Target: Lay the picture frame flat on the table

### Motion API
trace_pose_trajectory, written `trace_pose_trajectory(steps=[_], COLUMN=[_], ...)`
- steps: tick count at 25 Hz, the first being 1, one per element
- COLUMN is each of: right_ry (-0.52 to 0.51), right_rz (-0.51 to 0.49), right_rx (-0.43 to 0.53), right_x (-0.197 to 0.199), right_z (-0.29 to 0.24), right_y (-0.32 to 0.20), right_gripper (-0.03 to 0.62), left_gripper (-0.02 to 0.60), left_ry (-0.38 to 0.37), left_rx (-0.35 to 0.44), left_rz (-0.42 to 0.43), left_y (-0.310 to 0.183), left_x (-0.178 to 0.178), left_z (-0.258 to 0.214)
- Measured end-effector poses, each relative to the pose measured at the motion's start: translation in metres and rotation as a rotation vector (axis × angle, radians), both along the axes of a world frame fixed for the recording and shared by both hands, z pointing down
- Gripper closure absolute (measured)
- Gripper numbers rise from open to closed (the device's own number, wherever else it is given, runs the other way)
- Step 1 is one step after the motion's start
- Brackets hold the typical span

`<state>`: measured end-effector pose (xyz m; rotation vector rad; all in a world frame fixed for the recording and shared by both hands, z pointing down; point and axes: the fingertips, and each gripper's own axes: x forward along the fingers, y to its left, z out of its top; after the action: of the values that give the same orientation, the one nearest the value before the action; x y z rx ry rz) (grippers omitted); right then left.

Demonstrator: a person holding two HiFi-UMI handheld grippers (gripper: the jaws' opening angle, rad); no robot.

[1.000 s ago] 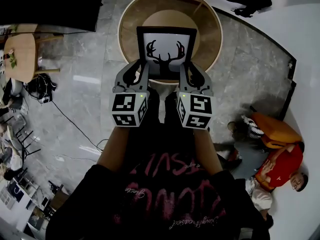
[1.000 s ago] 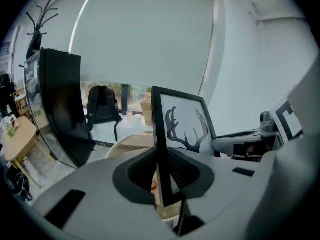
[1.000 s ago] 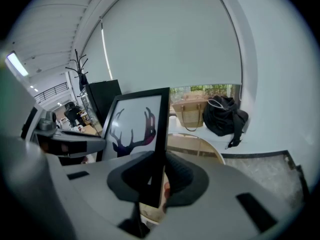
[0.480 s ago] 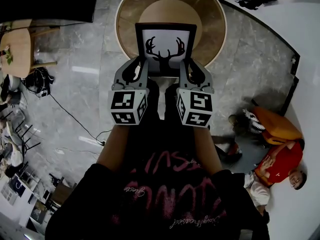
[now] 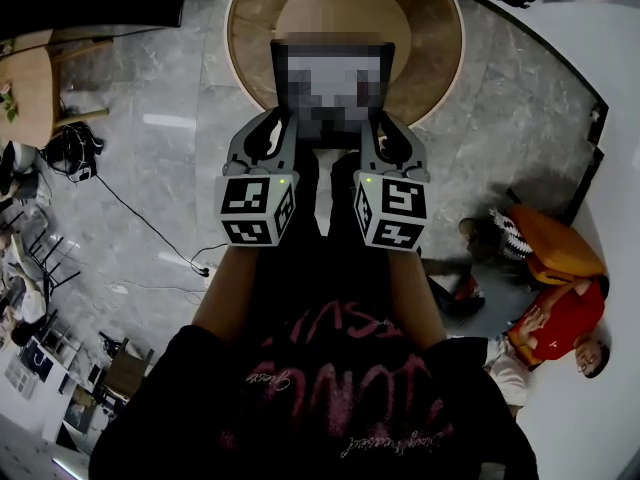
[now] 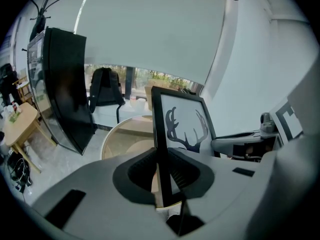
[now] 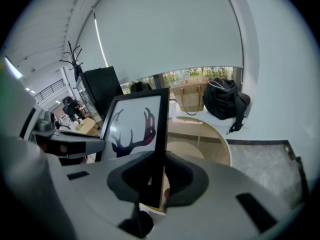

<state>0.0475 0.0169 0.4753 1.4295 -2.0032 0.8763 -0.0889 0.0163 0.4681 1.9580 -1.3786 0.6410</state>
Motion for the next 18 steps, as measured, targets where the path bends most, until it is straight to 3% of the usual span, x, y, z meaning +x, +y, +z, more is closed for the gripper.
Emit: trace_pose_trajectory(steps=[18], right_ry=[0.002], right_rz=[0.006], right_rx=[-0.106], right_x=[0.000], right_z=[0.066], right_y=[0.021], right_gripper=[0.514], left_gripper=[0.509], left_ry=[0.001], left_rx=[-0.105], left_rz=[-0.009], left_y=[0.020], left_x=[0.000], left_z=[0.065])
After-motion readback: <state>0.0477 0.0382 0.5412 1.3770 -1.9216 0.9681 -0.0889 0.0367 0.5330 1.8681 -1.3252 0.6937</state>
